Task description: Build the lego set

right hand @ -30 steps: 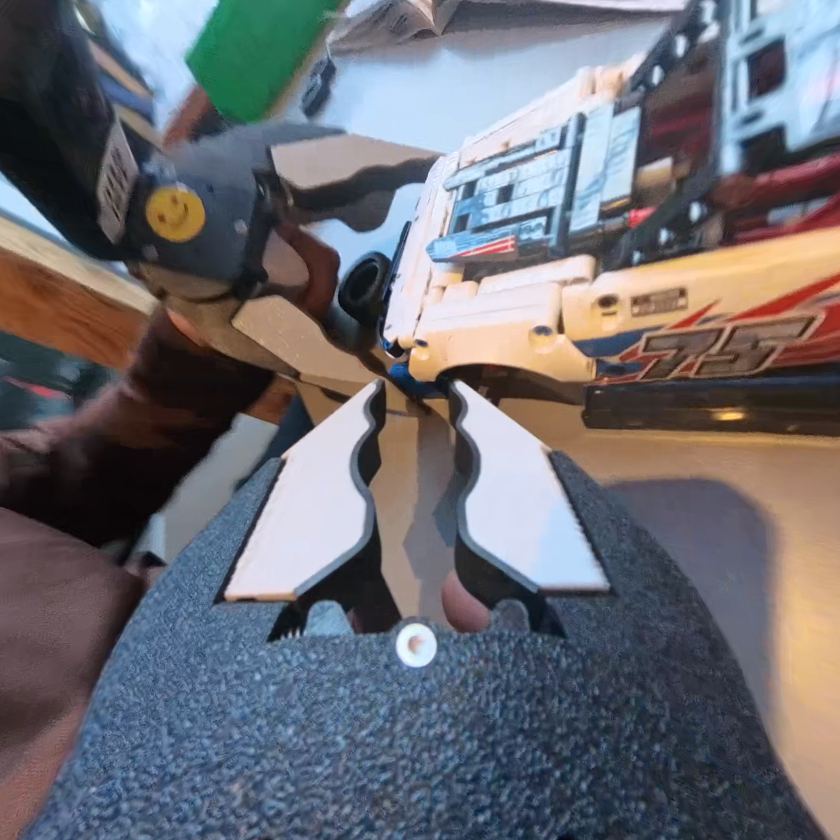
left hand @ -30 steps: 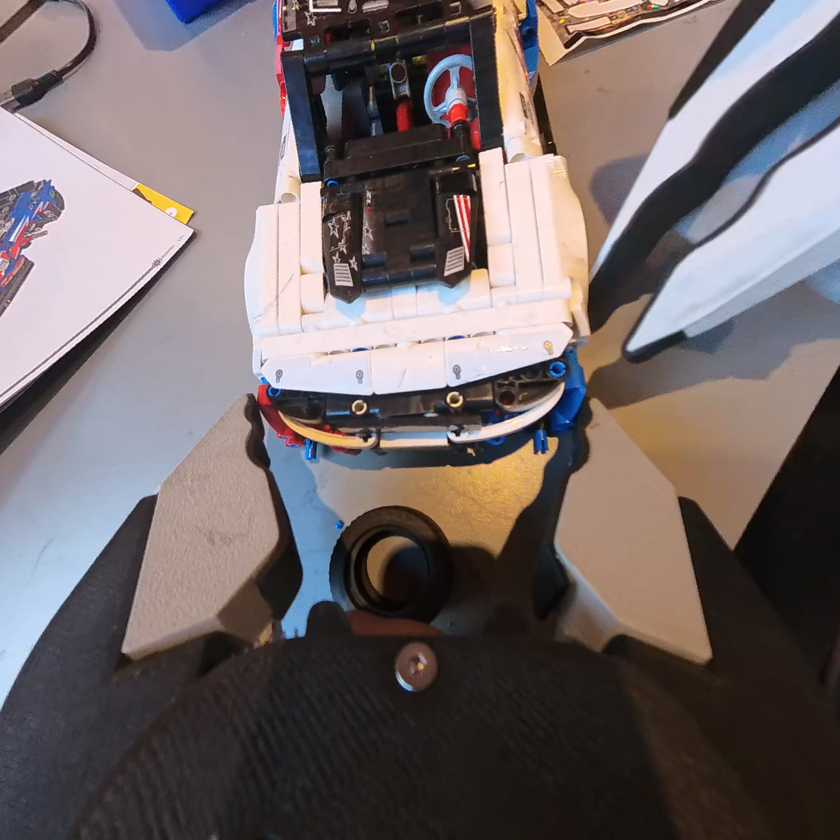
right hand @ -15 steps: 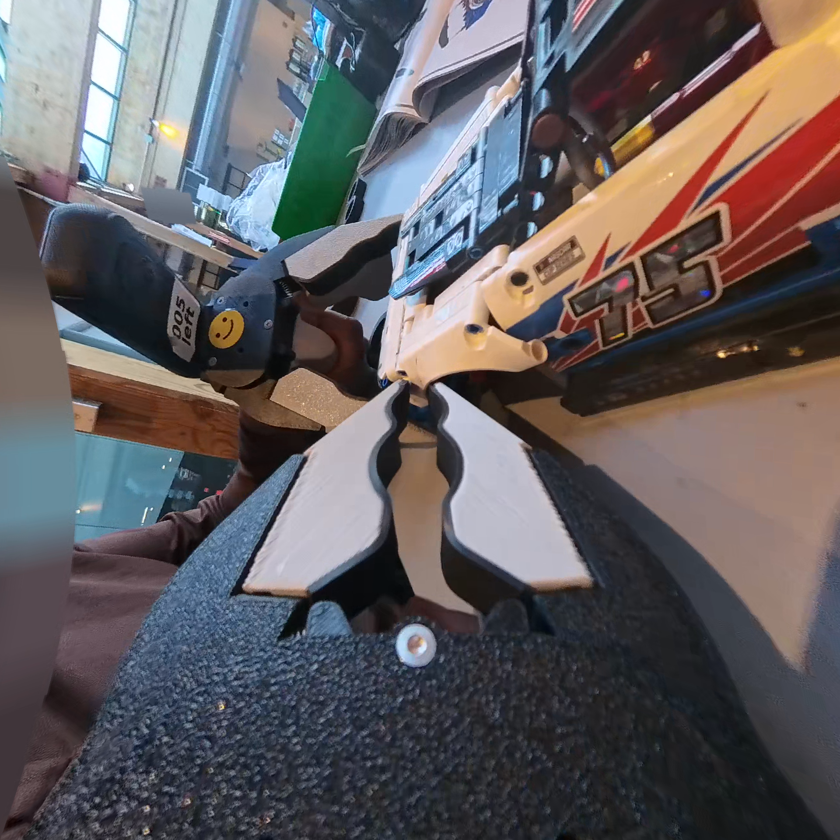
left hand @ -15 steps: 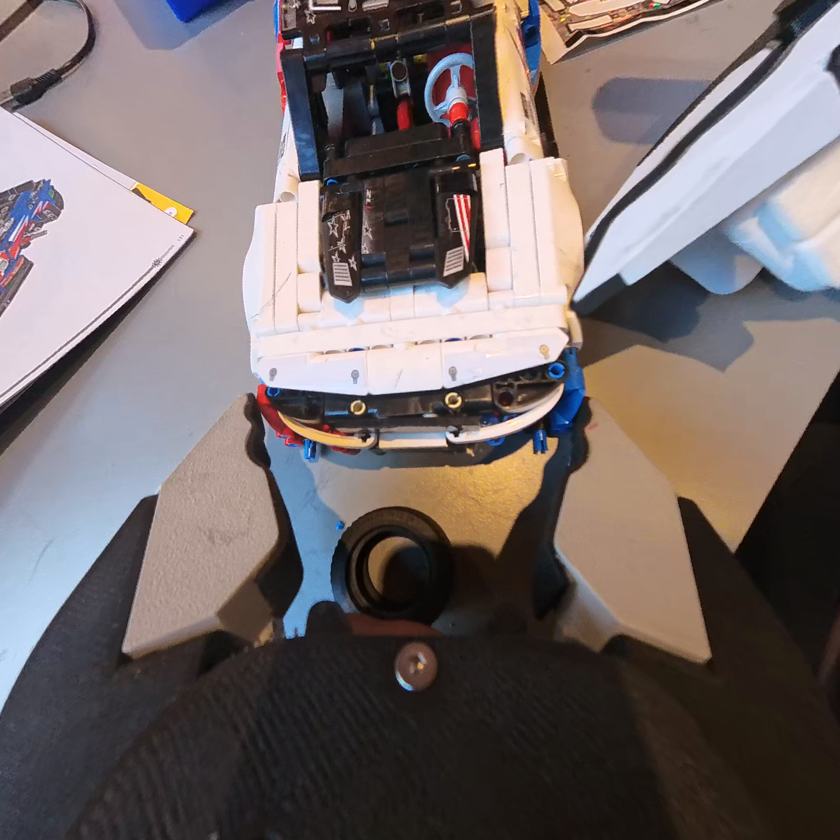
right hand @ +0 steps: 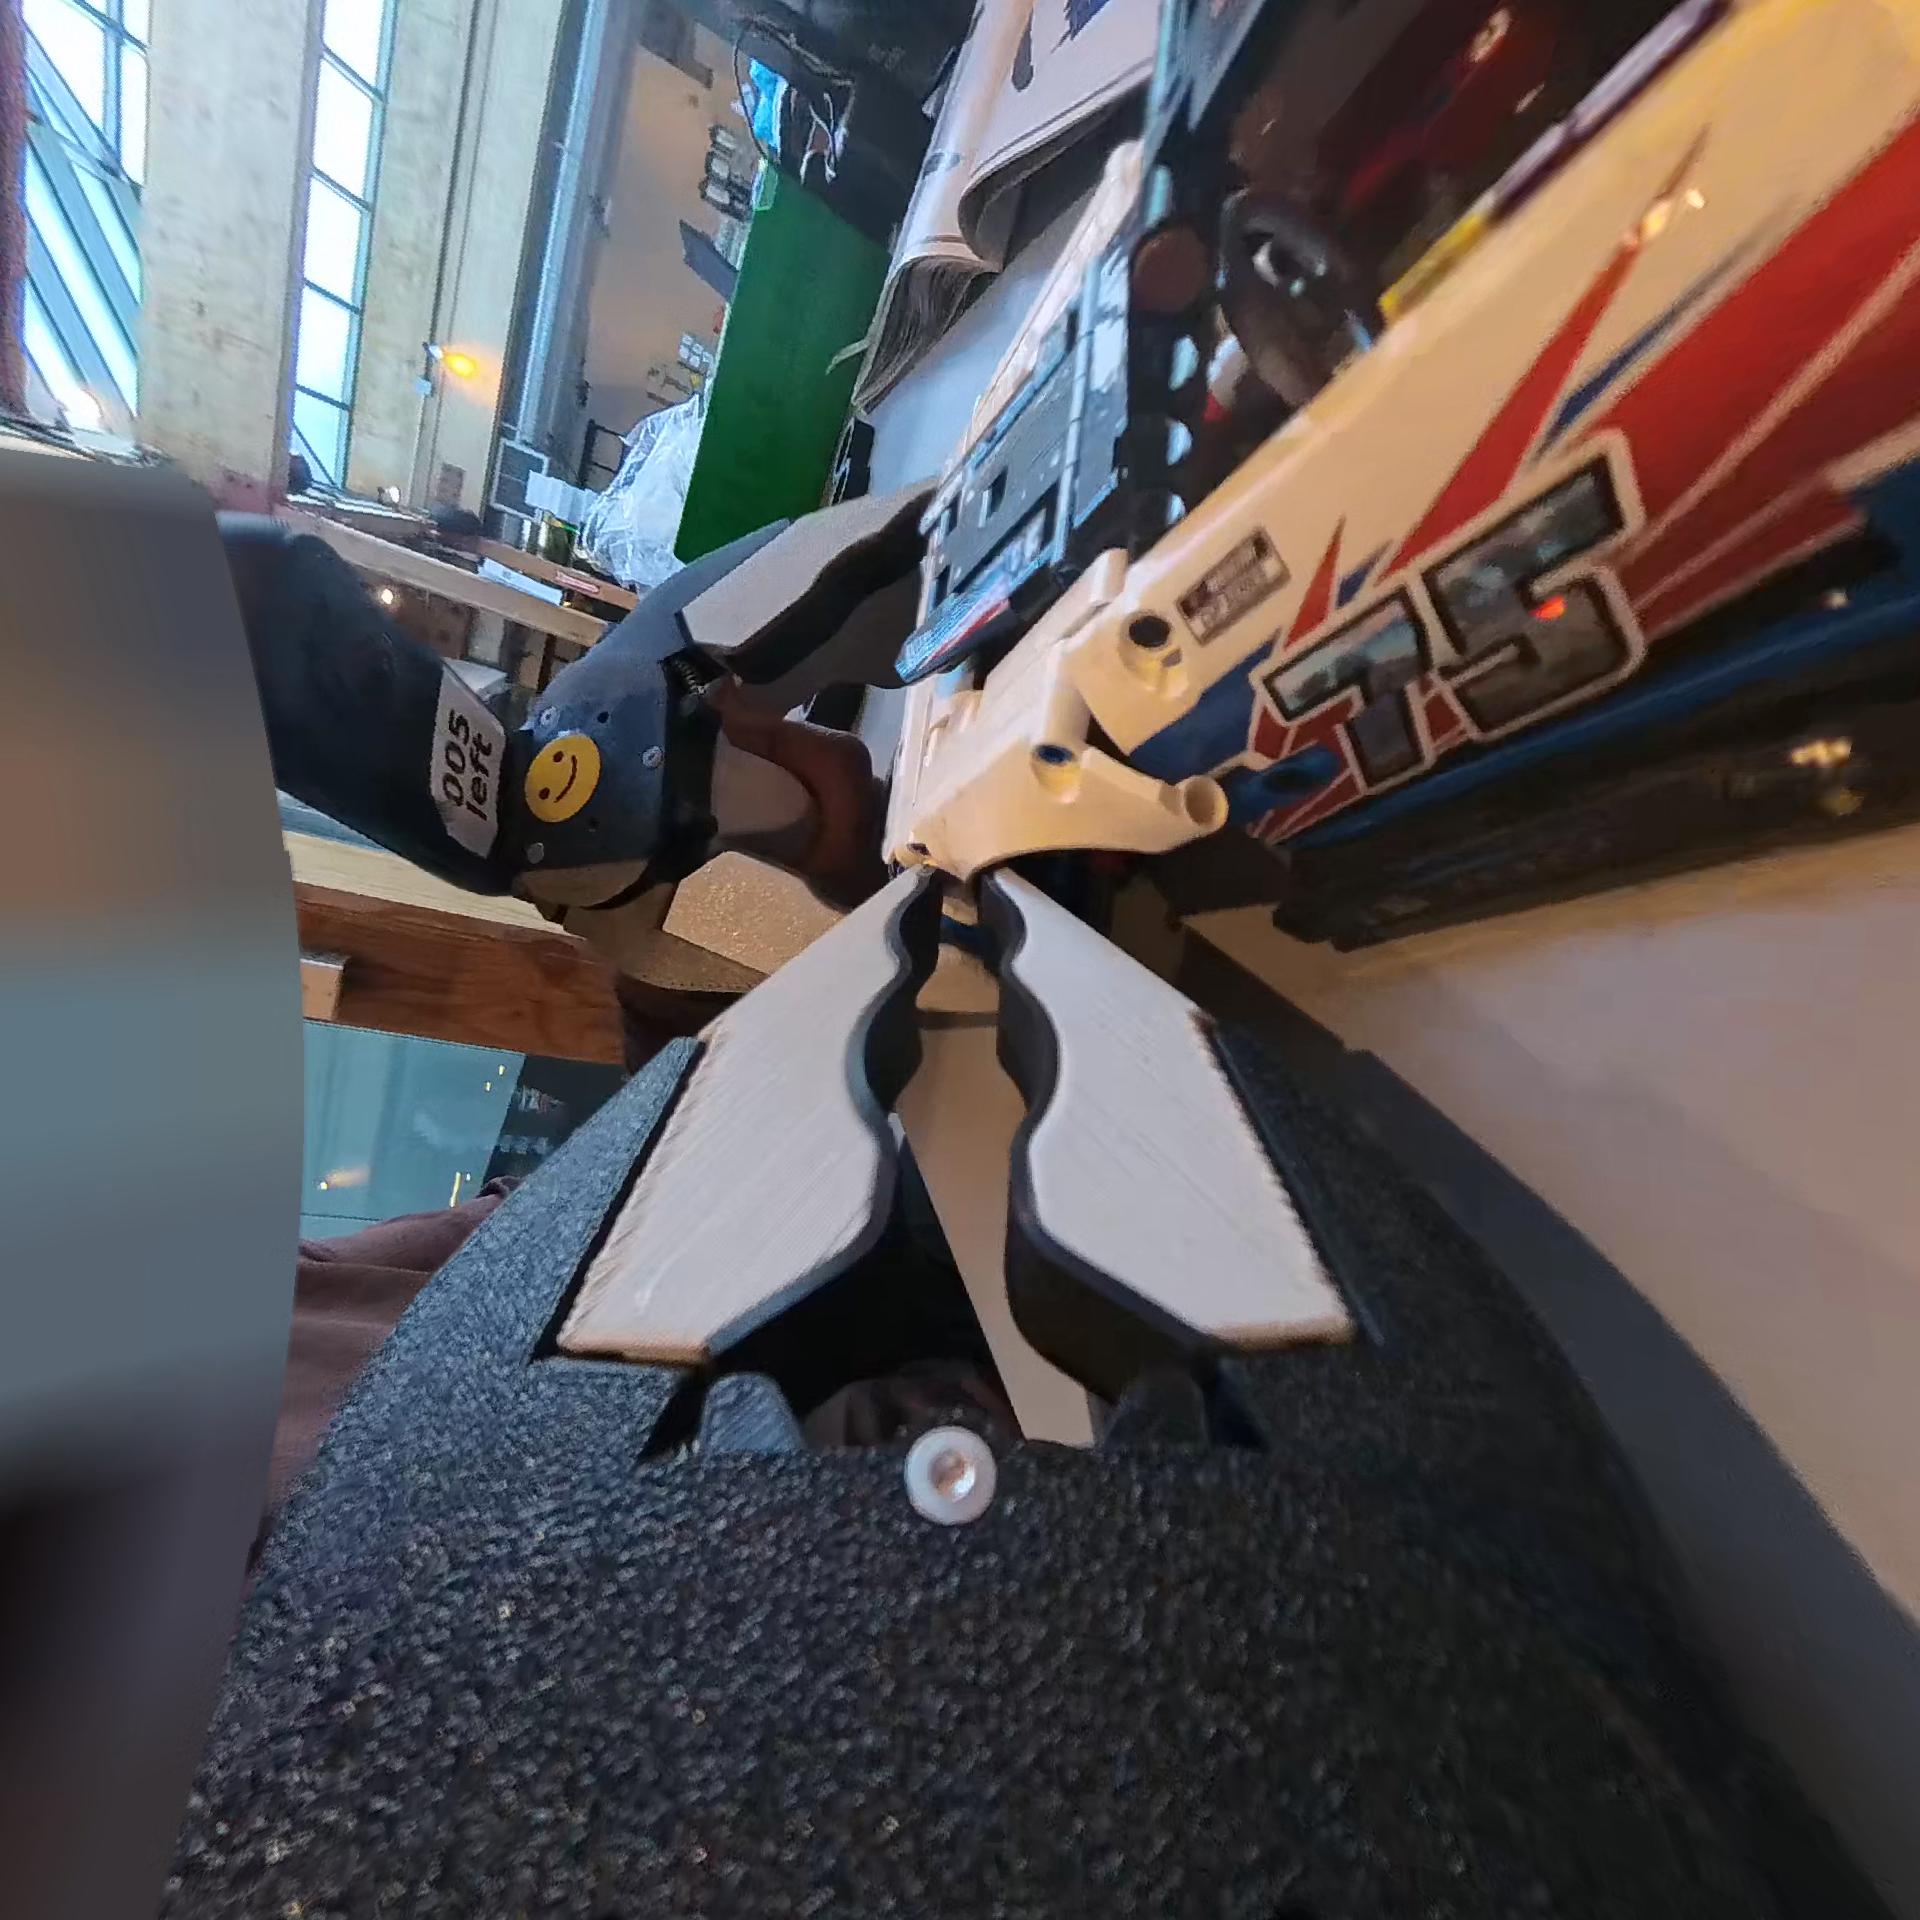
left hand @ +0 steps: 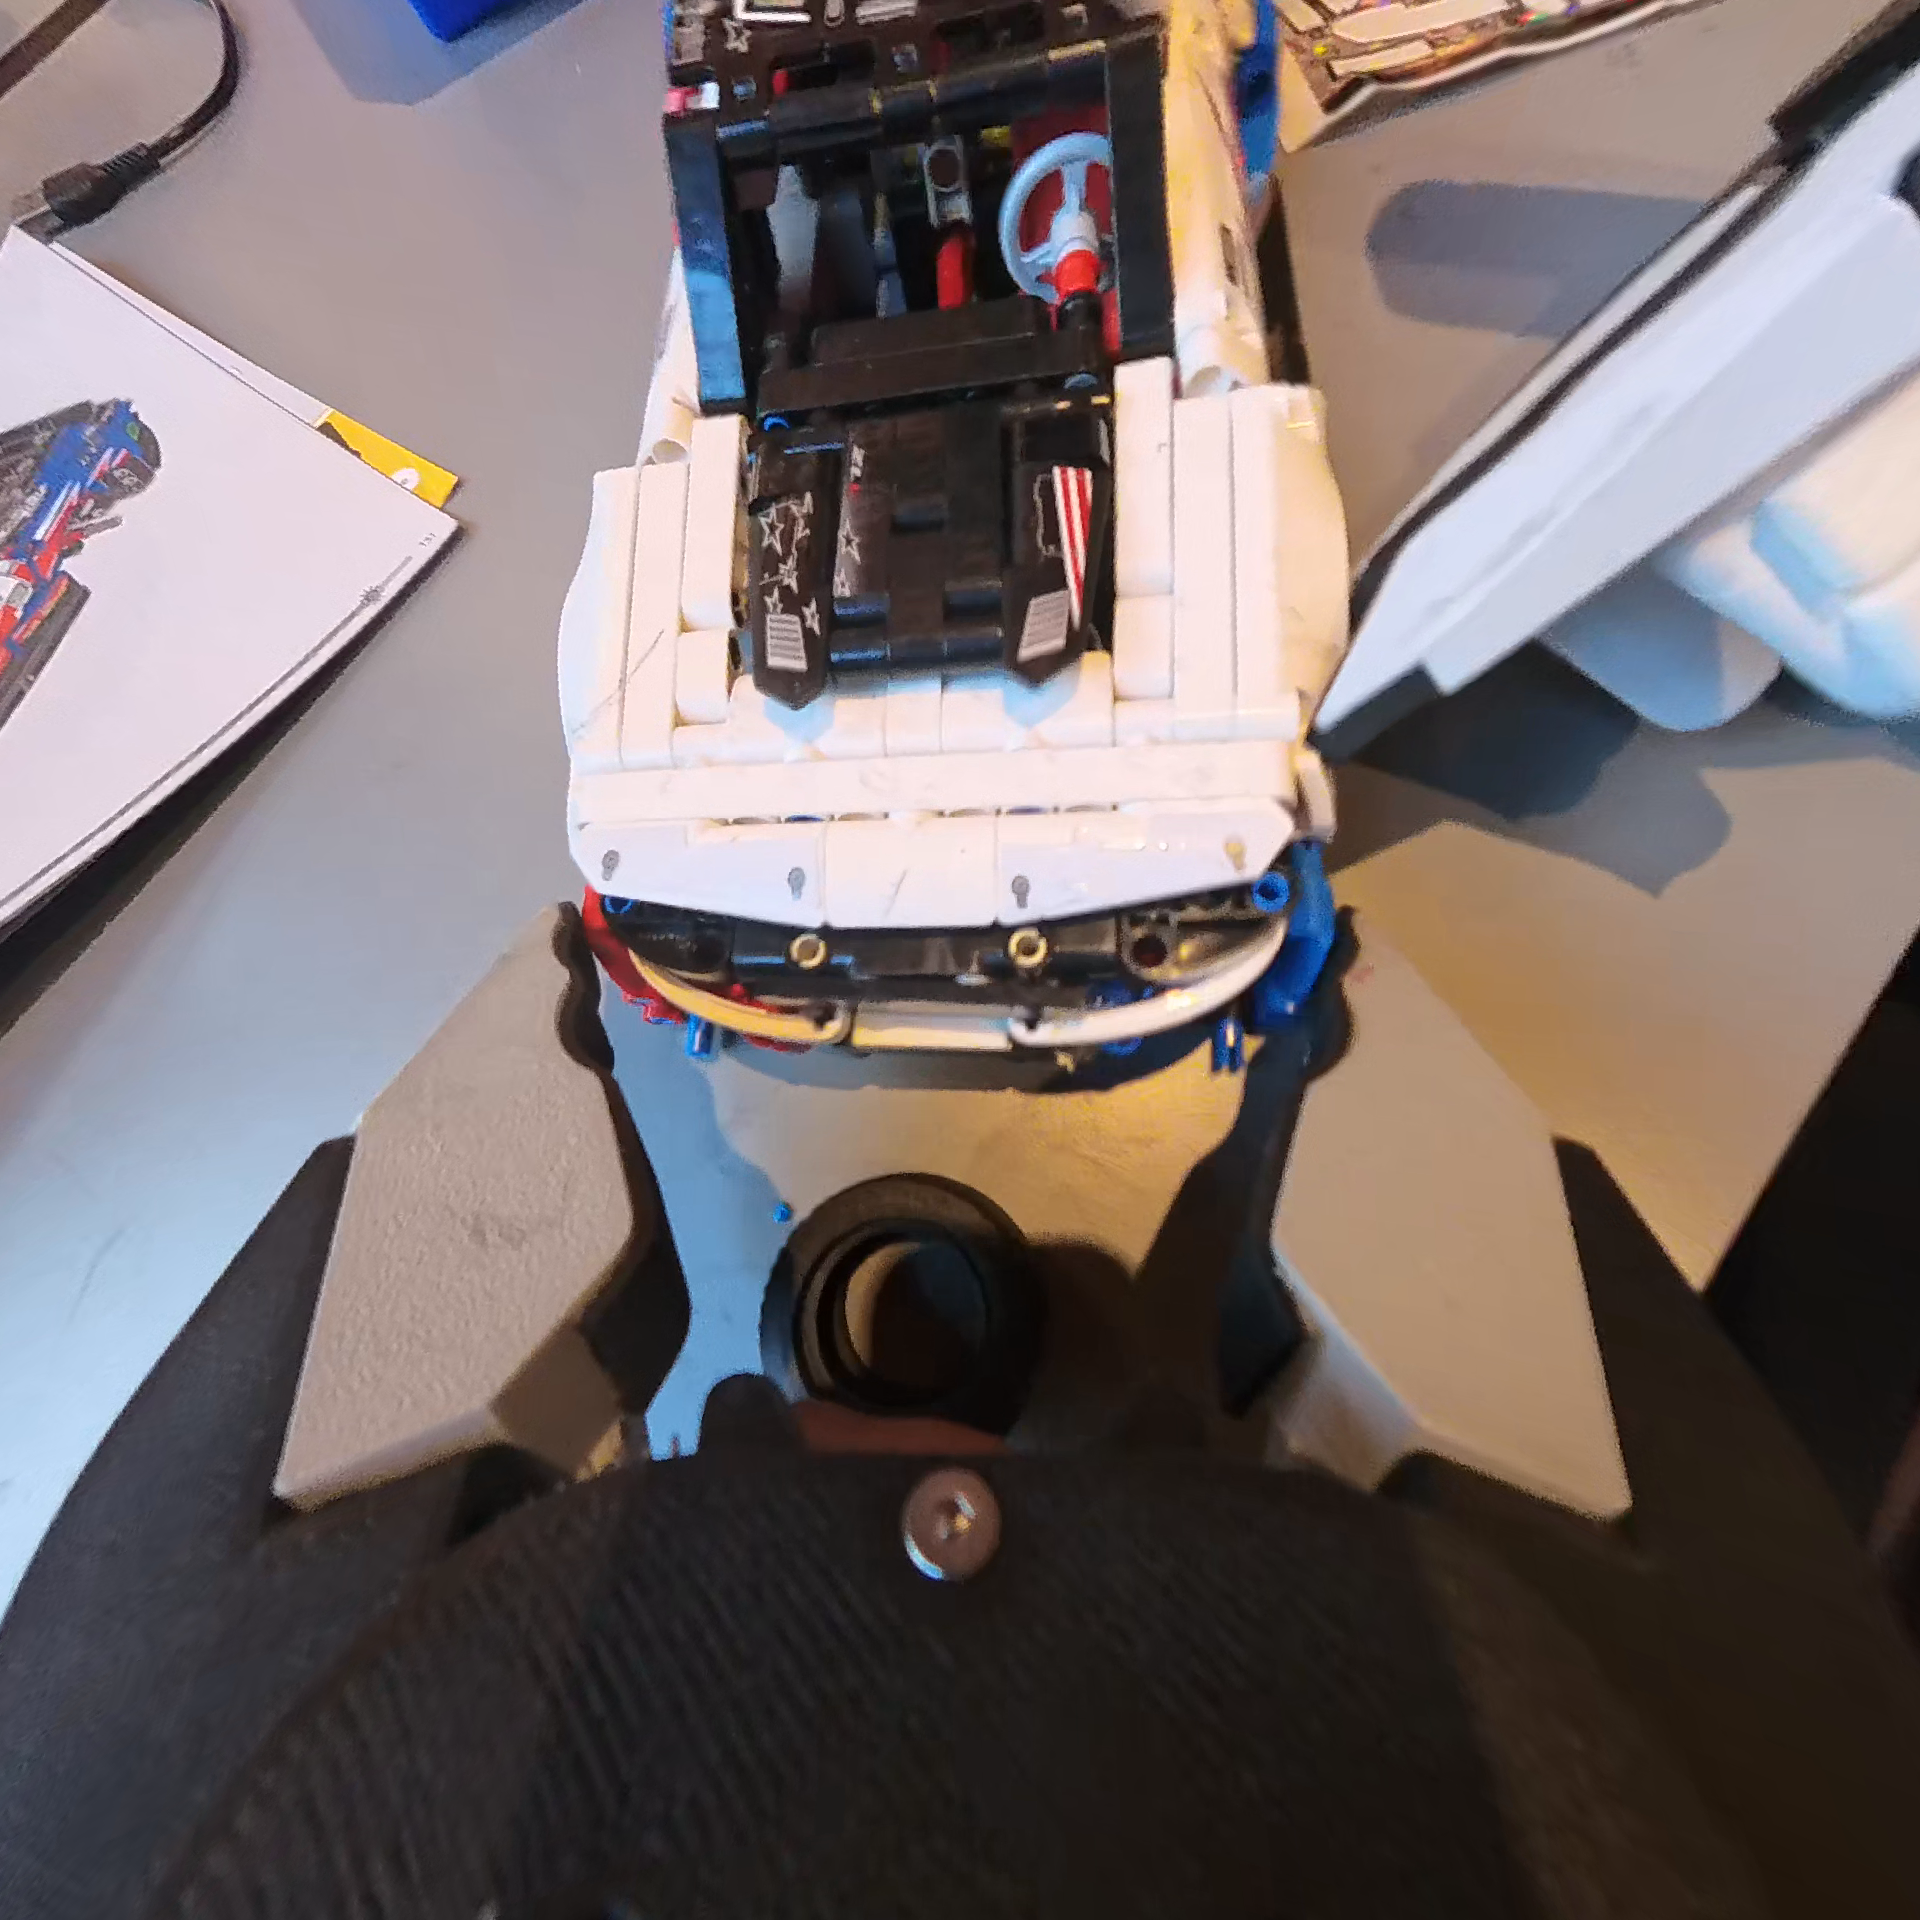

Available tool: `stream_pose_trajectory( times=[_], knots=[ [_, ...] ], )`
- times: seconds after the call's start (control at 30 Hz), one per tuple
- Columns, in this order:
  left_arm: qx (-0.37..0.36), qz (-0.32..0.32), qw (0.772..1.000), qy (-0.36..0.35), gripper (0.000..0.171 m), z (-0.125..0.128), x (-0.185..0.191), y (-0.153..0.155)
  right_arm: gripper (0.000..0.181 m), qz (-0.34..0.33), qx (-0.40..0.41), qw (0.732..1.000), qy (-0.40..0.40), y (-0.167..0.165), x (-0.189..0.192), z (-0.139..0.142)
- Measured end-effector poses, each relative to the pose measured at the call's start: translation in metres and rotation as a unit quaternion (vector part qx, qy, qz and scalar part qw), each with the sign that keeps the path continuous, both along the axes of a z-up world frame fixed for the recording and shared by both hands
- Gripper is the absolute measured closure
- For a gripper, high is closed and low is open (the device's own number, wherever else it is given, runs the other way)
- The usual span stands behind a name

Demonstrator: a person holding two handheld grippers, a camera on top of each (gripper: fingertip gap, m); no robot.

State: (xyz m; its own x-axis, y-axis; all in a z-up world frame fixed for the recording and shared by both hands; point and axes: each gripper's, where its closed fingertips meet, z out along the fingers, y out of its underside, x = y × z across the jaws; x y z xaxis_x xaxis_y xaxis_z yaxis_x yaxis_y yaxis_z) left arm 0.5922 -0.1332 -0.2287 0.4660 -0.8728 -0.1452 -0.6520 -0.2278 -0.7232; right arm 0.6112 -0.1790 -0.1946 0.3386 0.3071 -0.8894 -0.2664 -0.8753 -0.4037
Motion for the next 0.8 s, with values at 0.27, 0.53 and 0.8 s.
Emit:
stream_pose_trajectory(
  times=[0.27, 0.53, 0.8],
  knots=[
    [0.001, -0.006, 1.000, 0.003, 0.036, 0.000, 0.003, 0.003, 0.176, 0.019, 0.004, 1.000, 0.002, -0.002, -0.002, 0.000],
    [-0.012, -0.101, 0.995, -0.003, 0.042, 0.003, -0.008, -0.001, 0.176, 0.022, 0.002, 1.000, 0.008, -0.002, -0.002, 0.000],
    [-0.033, -0.118, 0.992, -0.036, 0.047, 0.008, -0.010, -0.002, 0.177, 0.025, -0.003, 1.000, 0.015, -0.002, -0.002, 0.001]
  ],
)
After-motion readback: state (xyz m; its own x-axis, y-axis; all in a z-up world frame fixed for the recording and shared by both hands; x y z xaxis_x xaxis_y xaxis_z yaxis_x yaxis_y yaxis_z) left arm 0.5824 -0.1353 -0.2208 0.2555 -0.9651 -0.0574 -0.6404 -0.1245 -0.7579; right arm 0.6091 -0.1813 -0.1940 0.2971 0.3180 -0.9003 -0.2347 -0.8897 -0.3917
